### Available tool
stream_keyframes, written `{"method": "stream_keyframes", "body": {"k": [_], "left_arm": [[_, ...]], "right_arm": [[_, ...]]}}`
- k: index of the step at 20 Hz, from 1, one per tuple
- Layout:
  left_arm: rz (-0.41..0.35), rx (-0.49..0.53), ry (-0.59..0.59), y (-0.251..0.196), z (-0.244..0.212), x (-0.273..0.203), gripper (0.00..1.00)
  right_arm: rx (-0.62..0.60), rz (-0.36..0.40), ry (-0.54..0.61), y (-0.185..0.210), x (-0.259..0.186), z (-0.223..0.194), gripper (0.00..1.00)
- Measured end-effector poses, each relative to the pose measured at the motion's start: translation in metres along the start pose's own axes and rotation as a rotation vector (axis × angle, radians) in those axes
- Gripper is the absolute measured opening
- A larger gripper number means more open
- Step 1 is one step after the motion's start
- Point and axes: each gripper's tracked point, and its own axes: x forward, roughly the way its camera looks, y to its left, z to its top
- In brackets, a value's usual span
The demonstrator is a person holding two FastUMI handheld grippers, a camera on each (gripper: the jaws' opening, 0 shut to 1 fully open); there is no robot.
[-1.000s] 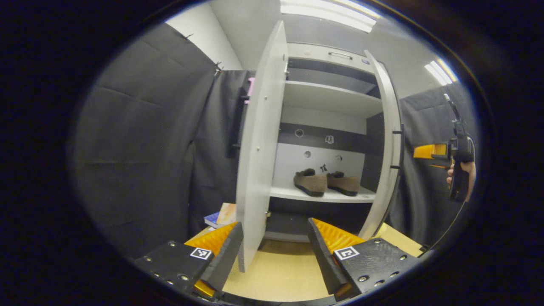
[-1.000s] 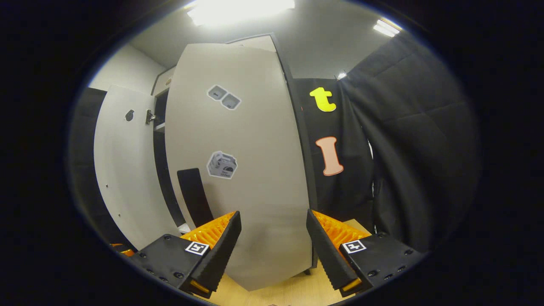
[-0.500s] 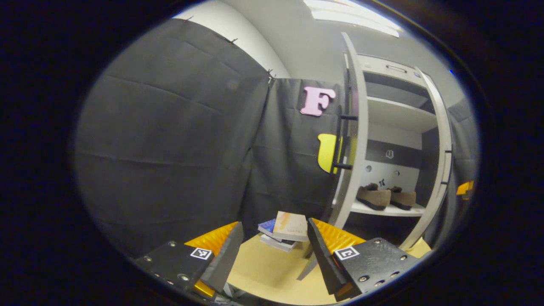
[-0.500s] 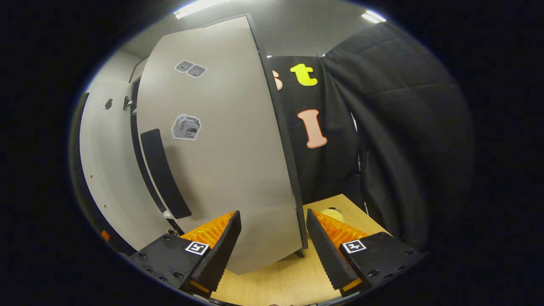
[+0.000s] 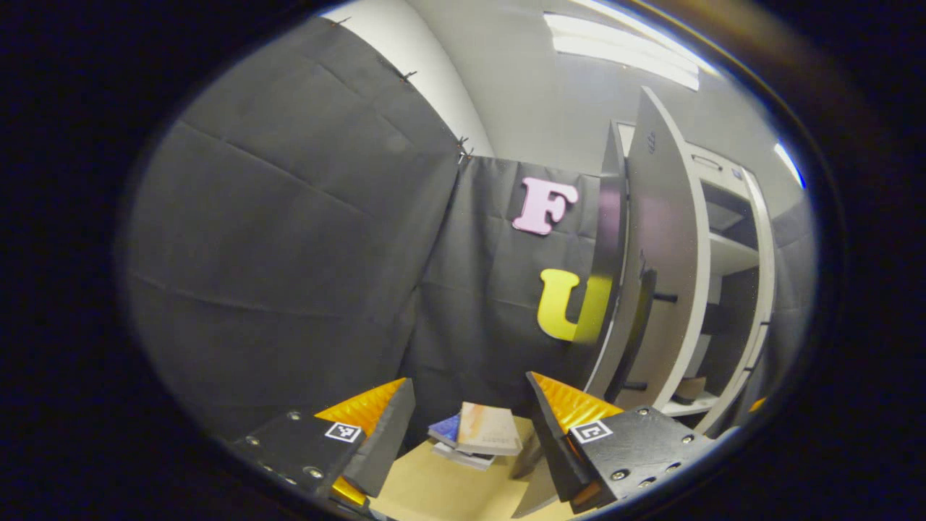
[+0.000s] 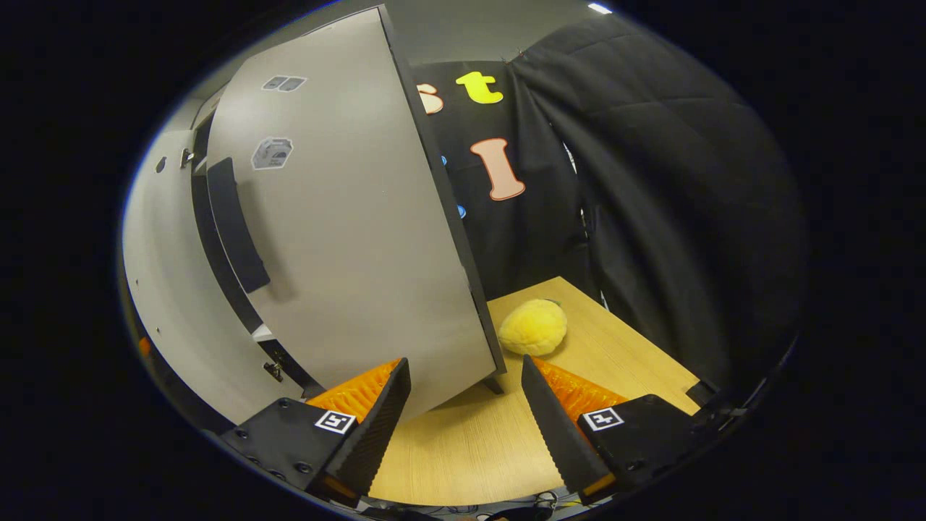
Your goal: Grab one shoe with the right hand and put it into the shoe cabinet, grab the other shoe with the left hand and put it into the shoe cabinet; then close the right door with the right hand and the left door with the left hand.
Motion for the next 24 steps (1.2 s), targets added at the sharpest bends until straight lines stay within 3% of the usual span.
{"method": "stream_keyframes", "body": {"k": [6,10,11,12,15,20,24], "left_arm": [[-0.146,-0.212,-0.011,0.000,0.035,0.036,0.88],[-0.128,-0.206,0.012,0.001,0.033,0.038,0.90],[-0.136,-0.209,0.019,0.000,0.032,0.039,0.85],[-0.151,-0.214,0.027,-0.002,0.031,0.040,0.90],[-0.215,-0.232,0.066,-0.003,0.028,0.040,0.87],[-0.307,-0.256,0.115,-0.011,0.022,0.041,0.91],[-0.370,-0.202,0.147,-0.019,0.018,0.042,0.88]], "right_arm": [[-0.011,-0.036,0.016,-0.009,-0.019,-0.023,0.98],[-0.032,-0.060,0.005,-0.017,-0.035,-0.028,0.98],[-0.034,-0.068,0.005,-0.020,-0.040,-0.029,0.98],[-0.031,-0.076,0.001,-0.022,-0.043,-0.029,0.98],[-0.005,-0.091,-0.014,-0.023,-0.052,-0.025,0.98],[0.008,-0.101,-0.030,-0.018,-0.062,-0.015,0.98],[0.021,-0.099,-0.050,-0.014,-0.062,-0.006,0.98]]}}
